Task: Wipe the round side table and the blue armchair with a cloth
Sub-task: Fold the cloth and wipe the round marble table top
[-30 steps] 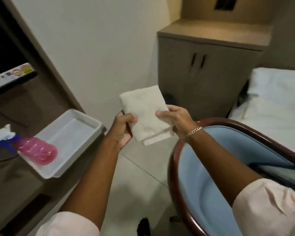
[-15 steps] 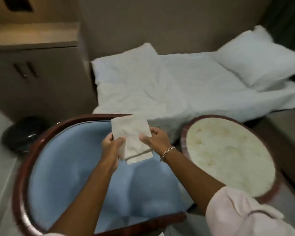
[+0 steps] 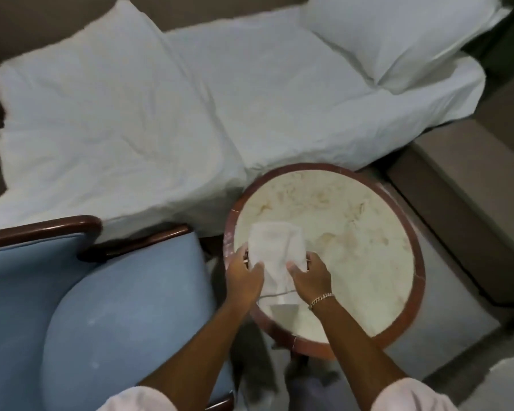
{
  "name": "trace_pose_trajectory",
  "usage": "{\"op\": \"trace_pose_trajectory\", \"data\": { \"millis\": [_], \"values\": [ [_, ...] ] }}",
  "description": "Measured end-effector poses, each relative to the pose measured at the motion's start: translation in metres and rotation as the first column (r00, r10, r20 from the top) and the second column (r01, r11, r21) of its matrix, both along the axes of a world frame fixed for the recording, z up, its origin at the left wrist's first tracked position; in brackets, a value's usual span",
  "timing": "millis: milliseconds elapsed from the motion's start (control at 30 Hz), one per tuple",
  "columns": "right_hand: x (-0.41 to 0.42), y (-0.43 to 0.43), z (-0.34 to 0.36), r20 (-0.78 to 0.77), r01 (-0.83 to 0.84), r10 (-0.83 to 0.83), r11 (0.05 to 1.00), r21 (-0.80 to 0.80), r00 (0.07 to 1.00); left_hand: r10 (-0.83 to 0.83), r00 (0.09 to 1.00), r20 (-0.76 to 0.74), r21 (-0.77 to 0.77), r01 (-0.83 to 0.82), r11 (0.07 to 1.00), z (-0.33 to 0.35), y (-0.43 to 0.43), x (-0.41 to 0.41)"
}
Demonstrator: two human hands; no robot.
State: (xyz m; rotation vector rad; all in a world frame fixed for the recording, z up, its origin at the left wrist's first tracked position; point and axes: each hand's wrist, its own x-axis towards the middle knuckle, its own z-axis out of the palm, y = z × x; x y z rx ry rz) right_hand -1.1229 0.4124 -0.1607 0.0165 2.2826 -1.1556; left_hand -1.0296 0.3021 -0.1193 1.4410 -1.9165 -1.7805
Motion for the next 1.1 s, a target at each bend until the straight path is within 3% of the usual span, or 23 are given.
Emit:
{"op": "trace_pose_trajectory", "data": {
  "millis": [133,200,267,333,400,433,500,567,633,700,800,867,1000,1100],
  "values": [
    [-0.09,0.029,-0.061,0.094,0.039,-0.049,0.994,0.102,0.994,-0.024,1.0,-0.005,0.093,0.024,0.995,-0.05,0.012,-0.076],
    [-0.12,0.039,-0.089,0.002,0.007,-0.008,0.954,0.299,1.0,-0.065,0.996,0.055,0.086,0.06,0.994,-0.078,0.009,-0.097],
    [-0.132,0.039,-0.109,-0.161,-0.062,0.134,0.919,0.388,0.978,-0.184,0.956,0.231,-0.012,0.191,0.981,-0.108,-0.001,-0.109],
    [-0.135,0.035,-0.126,-0.236,-0.311,0.463,0.82,0.481,0.854,-0.385,0.788,0.48,-0.098,0.485,0.869,-0.137,-0.016,-0.118],
    [-0.141,0.032,-0.145,-0.214,-0.467,0.682,0.663,0.585,0.699,-0.536,0.522,0.664,-0.053,0.747,0.663,-0.16,-0.03,-0.127],
    [-0.147,0.029,-0.152,-0.215,-0.463,0.692,0.649,0.603,0.689,-0.561,0.428,0.709,-0.025,0.809,0.587,-0.167,-0.035,-0.131],
    [-0.17,0.013,-0.162,-0.231,-0.375,0.612,0.695,0.614,0.756,-0.57,0.323,0.755,0.03,0.852,0.522,-0.177,-0.041,-0.136],
    [-0.207,-0.017,-0.166,-0.277,-0.235,0.487,0.751,0.617,0.829,-0.601,0.267,0.753,0.105,0.853,0.511,-0.184,-0.043,-0.14],
    [-0.248,-0.063,-0.169,-0.37,-0.116,0.412,0.783,0.612,0.833,-0.631,0.25,0.734,0.165,0.836,0.523,-0.19,-0.046,-0.142],
    [-0.273,-0.113,-0.174,-0.452,-0.129,0.497,0.766,0.63,0.74,-0.636,0.248,0.73,0.193,0.819,0.541,-0.193,-0.048,-0.144],
    [-0.248,-0.147,-0.182,-0.479,-0.417,0.768,0.636,0.649,0.426,-0.642,0.214,0.736,0.24,0.805,0.543,-0.189,-0.047,-0.145],
    [-0.226,-0.128,-0.182,-0.458,-0.528,0.83,0.557,0.641,0.318,-0.653,0.161,0.74,0.277,0.812,0.514,-0.185,-0.048,-0.147],
    [-0.255,-0.074,-0.178,-0.374,-0.512,0.816,0.571,0.641,0.441,-0.662,0.212,0.719,0.281,0.782,0.556,-0.18,-0.05,-0.151],
    [-0.292,-0.1,-0.176,-0.351,-0.334,0.682,0.661,0.672,0.642,-0.655,0.223,0.722,0.256,0.793,0.553,-0.18,-0.051,-0.149]
  ]
}}
